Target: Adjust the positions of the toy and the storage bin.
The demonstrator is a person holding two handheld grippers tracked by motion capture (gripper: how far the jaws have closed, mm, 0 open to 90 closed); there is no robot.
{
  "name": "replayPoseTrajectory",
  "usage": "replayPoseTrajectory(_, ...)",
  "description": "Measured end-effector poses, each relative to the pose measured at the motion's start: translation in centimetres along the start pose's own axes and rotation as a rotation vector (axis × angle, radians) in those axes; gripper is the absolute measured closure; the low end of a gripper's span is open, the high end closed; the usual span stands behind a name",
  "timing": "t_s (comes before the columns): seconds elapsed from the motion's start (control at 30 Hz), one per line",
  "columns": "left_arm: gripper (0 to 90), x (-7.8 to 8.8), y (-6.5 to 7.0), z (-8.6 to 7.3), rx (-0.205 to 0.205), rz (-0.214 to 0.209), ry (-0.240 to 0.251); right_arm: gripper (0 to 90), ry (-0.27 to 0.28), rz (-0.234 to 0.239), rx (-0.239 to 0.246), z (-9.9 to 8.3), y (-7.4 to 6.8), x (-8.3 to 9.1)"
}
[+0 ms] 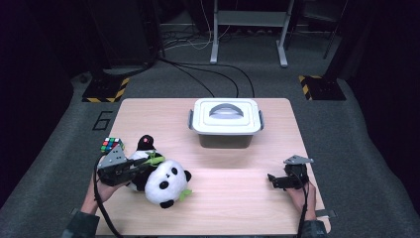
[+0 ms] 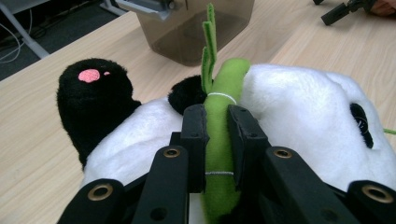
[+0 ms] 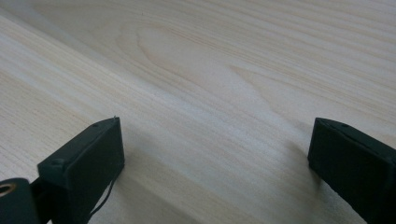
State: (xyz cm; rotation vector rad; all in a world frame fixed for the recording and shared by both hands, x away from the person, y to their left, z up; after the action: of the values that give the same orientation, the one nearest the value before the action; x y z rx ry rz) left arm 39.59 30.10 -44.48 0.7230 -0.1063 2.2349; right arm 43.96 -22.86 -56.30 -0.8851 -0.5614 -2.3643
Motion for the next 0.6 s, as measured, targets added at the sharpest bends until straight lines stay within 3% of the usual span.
replayPoseTrajectory(0.1,77.5,0.1,-0.9,-0.2,0.023,-0.021,-0.002,3.0,0.002,0.0,0.002,0.0,0.0,0.0)
replayPoseTrajectory(0.33,77.4,0.0,-2.5,-1.0,0.026,-0.084,-0.026,3.0,0.002,0.0,0.001,0.0,0.0,0.0)
replayPoseTrajectory(0.6,77.3,0.3,-4.1,-1.8,0.044,-0.077,-0.031,3.0,0.002,-0.001,0.0,0.0,0.0,0.0)
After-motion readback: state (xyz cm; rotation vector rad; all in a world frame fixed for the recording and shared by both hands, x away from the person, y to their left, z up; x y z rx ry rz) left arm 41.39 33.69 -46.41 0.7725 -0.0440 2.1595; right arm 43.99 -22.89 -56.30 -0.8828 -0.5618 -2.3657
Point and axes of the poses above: each handheld gripper's, and its own axes: x roughly backward along the jaws, z roughly out of its top, y roughly to its right, the point moved 5 cm from there along -x, roughly forward along the jaws, and after that the axes turned 15 degrees about x, right-handed, at the moved point
